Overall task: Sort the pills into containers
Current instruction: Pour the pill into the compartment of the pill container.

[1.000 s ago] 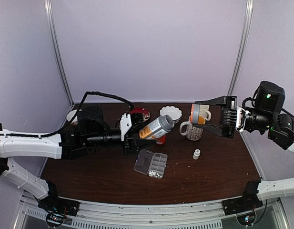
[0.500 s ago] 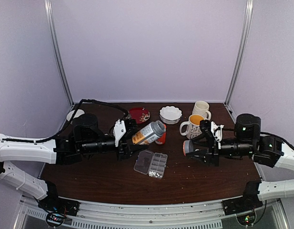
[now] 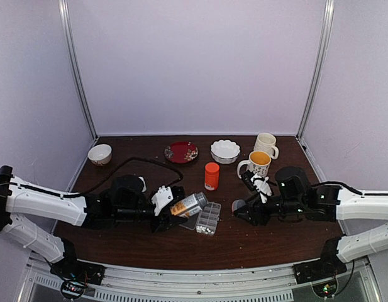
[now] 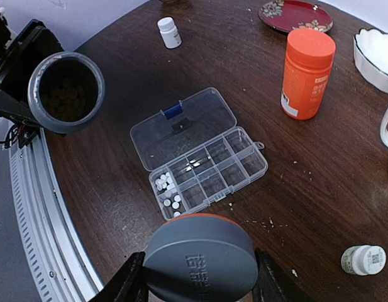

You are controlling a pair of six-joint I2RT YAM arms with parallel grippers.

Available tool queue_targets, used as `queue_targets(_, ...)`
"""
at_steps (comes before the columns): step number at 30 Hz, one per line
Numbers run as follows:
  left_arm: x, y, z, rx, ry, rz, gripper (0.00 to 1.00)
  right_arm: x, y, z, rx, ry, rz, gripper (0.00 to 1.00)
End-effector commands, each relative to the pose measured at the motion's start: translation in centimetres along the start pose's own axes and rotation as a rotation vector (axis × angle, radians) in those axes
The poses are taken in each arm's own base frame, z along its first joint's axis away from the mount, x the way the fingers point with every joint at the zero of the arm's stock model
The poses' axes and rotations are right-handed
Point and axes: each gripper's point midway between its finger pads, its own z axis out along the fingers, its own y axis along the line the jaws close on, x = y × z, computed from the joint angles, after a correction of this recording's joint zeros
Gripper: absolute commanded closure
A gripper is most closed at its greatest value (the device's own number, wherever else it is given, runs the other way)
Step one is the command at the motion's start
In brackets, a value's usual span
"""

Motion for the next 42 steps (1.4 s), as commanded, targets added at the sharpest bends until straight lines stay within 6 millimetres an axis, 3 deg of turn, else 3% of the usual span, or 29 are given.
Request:
queue_targets(1, 0.7, 0.8, 1.0, -0.028, 0.060, -0.050, 0.87, -0.7, -0.8, 1.3, 0.053, 0.004, 0.120, 0.96)
queue_targets(7, 3.3, 0.9, 2.4, -0.024, 0.195, -0.036, 0.90, -0.2, -0.8, 2.6, 0.054, 0.048, 0.167, 0.98)
queue_targets(12, 4.0, 1.8, 2.6, -0.071, 0.253, -0.050, 0.90, -0.1, -1.0, 2.5, 0.061, 0.037, 0.181, 0.98)
queue_targets(25, 4.7, 2.8, 4.0, -0.033, 0.449, -0.118, 0.91, 0.0, -1.2, 2.6, 0.072, 0.034, 0.193, 0.98)
queue_targets(42, 5.2, 3.6, 5.4, 0.000, 0.534, -0.207, 0.92, -0.1, -1.2, 2.5, 0.068, 0.033, 0.192, 0.99)
